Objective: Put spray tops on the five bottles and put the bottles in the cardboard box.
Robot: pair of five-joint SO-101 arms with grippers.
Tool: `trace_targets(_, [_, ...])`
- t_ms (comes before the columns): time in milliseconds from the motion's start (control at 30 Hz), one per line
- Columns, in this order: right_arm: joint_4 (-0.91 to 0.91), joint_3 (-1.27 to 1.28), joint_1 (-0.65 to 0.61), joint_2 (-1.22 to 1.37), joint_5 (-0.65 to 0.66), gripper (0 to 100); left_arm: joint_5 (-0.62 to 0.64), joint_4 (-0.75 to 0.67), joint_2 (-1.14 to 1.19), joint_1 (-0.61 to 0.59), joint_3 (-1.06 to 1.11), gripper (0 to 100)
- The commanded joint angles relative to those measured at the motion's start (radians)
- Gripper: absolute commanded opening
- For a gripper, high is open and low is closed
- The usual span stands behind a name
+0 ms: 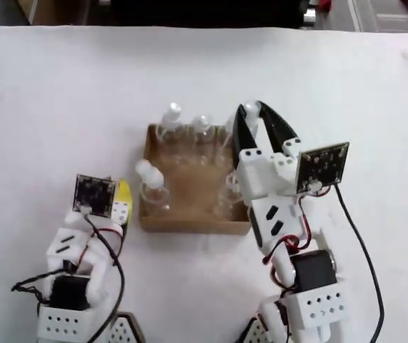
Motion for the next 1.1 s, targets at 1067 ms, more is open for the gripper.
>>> trace_targets(1067, [0.314,-0.005,0.008,-0.361,0.009,14.8,-0.003,-0.005,-0.01,-0.008,-0.034,9])
